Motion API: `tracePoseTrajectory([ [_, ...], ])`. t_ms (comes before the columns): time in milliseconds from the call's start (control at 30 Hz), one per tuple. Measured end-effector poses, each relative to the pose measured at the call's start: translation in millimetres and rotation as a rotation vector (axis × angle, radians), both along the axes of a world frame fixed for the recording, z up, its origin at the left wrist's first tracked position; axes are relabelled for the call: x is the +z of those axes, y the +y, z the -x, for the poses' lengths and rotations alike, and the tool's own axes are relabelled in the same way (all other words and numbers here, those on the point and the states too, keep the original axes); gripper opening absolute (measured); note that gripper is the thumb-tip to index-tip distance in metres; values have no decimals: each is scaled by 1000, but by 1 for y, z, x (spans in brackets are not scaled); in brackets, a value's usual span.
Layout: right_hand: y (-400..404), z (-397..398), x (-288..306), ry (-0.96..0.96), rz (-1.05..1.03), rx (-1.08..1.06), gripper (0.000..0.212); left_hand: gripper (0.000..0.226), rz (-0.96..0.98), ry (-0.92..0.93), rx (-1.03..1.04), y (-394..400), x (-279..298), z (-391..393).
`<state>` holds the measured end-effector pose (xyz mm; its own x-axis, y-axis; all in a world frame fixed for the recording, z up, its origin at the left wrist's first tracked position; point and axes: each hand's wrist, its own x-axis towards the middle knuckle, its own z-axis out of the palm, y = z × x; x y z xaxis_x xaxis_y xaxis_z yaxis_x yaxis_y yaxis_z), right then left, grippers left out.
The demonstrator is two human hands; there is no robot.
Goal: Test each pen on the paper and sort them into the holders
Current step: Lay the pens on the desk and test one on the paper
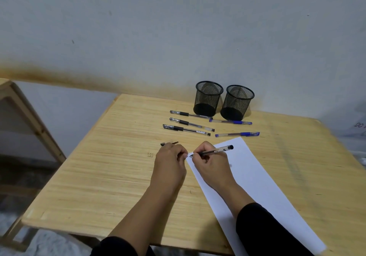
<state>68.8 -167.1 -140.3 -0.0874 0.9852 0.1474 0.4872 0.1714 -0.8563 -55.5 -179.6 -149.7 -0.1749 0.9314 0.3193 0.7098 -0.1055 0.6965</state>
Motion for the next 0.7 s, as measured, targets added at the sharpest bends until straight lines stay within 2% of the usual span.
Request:
tracePoseTrajectory([
  [700,0,0,0,-36,-28,-46,11,13,4,-14,6,1,-2,1],
])
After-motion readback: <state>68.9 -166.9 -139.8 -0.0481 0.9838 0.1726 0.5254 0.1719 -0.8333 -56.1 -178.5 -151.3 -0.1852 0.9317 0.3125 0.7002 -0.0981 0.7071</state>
